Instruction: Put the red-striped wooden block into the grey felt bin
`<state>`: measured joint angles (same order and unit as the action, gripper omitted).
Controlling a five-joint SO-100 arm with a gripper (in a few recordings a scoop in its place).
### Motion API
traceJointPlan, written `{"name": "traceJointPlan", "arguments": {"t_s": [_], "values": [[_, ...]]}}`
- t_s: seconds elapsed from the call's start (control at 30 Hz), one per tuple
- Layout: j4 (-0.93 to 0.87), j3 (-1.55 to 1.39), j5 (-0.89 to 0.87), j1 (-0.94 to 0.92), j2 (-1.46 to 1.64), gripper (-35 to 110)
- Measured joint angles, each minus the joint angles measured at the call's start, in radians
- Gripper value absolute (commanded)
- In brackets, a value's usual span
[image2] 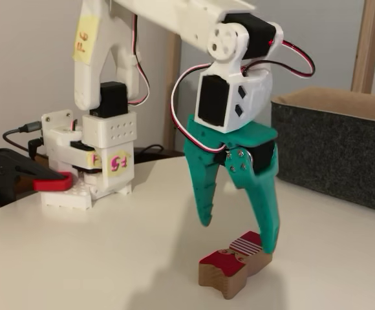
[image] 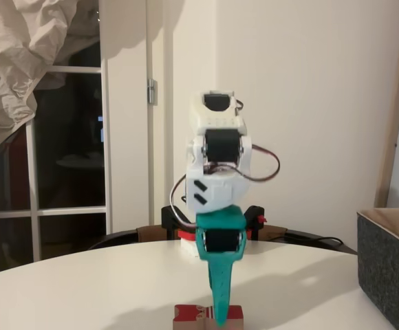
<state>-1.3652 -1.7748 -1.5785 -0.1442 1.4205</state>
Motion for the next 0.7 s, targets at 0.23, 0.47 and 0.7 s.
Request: {"name": "traceJointPlan", "arguments": {"t_s": [0.23, 0.47, 0.7], "values": [[0.072, 0.002, 0.003, 0.000, -0.058, 32], [0.130, 0.003, 0.003, 0.000, -0.107, 26], [0.175, 0.015, 0.043, 0.003, -0.135, 16]]}}
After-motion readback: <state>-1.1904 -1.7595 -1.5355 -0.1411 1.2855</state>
